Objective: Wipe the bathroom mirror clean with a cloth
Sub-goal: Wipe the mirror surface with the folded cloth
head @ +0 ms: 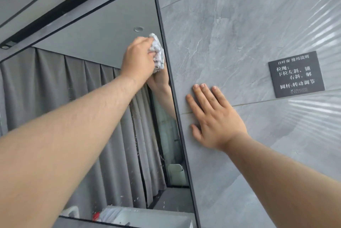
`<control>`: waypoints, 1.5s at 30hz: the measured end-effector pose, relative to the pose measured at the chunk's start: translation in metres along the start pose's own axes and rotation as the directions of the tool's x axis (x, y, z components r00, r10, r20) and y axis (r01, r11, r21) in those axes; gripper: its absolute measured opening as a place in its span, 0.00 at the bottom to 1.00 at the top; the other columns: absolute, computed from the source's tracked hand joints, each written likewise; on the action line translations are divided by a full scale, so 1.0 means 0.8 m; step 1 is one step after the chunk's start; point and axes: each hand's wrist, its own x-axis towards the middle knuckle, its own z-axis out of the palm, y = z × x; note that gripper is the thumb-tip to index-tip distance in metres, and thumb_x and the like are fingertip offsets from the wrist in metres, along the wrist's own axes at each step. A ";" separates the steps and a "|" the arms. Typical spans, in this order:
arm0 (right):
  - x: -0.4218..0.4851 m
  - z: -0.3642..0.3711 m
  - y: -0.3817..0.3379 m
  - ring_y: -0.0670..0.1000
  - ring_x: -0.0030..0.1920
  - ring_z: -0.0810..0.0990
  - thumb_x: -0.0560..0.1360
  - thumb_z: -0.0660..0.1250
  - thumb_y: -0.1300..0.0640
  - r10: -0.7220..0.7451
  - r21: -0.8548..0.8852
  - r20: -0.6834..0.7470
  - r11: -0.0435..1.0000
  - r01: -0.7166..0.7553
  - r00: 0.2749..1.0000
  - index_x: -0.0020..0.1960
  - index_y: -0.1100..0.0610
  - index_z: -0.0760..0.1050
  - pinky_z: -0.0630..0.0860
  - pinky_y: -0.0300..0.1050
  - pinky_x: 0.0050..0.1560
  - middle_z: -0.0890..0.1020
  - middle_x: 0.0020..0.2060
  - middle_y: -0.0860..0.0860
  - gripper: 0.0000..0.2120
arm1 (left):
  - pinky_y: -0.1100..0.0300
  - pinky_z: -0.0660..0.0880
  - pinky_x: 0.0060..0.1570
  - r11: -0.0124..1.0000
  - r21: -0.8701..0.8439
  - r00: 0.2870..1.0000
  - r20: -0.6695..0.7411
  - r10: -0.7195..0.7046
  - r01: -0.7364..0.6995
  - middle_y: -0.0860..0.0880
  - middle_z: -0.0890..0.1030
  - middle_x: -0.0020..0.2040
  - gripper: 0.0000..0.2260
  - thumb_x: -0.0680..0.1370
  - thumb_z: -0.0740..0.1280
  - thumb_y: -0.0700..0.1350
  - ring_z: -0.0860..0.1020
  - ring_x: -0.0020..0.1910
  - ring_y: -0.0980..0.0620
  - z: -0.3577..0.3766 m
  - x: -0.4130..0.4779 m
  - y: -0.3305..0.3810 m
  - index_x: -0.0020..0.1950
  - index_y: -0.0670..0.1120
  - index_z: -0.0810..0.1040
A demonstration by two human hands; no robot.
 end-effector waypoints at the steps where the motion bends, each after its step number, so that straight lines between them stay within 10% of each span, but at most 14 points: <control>1: 0.000 0.000 0.000 0.65 0.76 0.62 0.73 0.60 0.44 -0.001 0.003 0.003 1.000 0.001 1.000 0.76 0.63 0.65 0.55 0.63 0.77 0.63 0.76 0.66 0.37 | 0.70 0.65 0.44 1.000 0.010 1.000 -0.011 -0.011 0.011 0.48 0.75 0.51 0.10 0.76 0.62 0.36 0.74 0.48 0.52 -0.004 0.018 0.001 0.52 0.42 0.81; 13: 0.019 -0.024 0.011 0.65 0.69 0.73 0.69 0.63 0.48 -0.019 0.112 0.051 0.994 0.014 0.999 0.69 0.63 0.74 0.65 0.60 0.68 0.72 0.70 0.64 0.32 | 0.54 0.67 0.69 0.995 -0.044 0.989 0.116 0.095 -0.090 0.44 0.76 0.67 0.22 0.75 0.65 0.31 0.72 0.66 0.44 0.010 -0.078 -0.020 0.69 0.42 0.76; 20: 0.114 -0.038 0.065 0.64 0.75 0.66 0.72 0.56 0.47 0.018 0.048 0.029 0.999 -0.019 0.999 0.74 0.64 0.68 0.57 0.63 0.75 0.66 0.74 0.64 0.35 | 0.67 0.72 0.58 0.985 -0.168 0.999 -0.006 0.038 -0.038 0.45 0.79 0.57 0.18 0.75 0.61 0.31 0.78 0.55 0.58 0.004 -0.018 -0.023 0.62 0.38 0.80; 25: 0.108 -0.029 0.065 0.65 0.75 0.65 0.72 0.57 0.46 -0.004 0.019 -0.015 1.000 0.004 1.000 0.74 0.65 0.67 0.58 0.65 0.75 0.66 0.75 0.65 0.36 | 0.55 0.71 0.48 0.993 0.103 0.997 -0.069 -0.042 0.049 0.41 0.78 0.51 0.11 0.73 0.61 0.39 0.77 0.50 0.41 -0.030 0.143 -0.047 0.51 0.42 0.81; 34: 0.107 -0.025 0.067 0.65 0.74 0.66 0.72 0.58 0.46 -0.020 0.022 -0.039 1.000 0.021 0.999 0.74 0.65 0.67 0.58 0.65 0.75 0.66 0.74 0.65 0.36 | 0.68 0.61 0.39 0.993 0.112 0.994 -0.110 -0.014 0.027 0.49 0.73 0.47 0.07 0.78 0.60 0.38 0.71 0.43 0.52 -0.046 0.182 -0.065 0.45 0.44 0.77; 45: 0.166 -0.052 0.074 0.64 0.58 0.78 0.71 0.60 0.45 0.015 0.104 -0.086 0.995 -0.006 0.996 0.66 0.63 0.74 0.66 0.58 0.63 0.77 0.64 0.61 0.30 | 0.59 0.69 0.46 0.962 0.142 0.965 -0.162 -0.208 0.231 0.45 0.76 0.54 0.09 0.78 0.61 0.38 0.73 0.48 0.49 -0.048 0.189 -0.086 0.54 0.43 0.79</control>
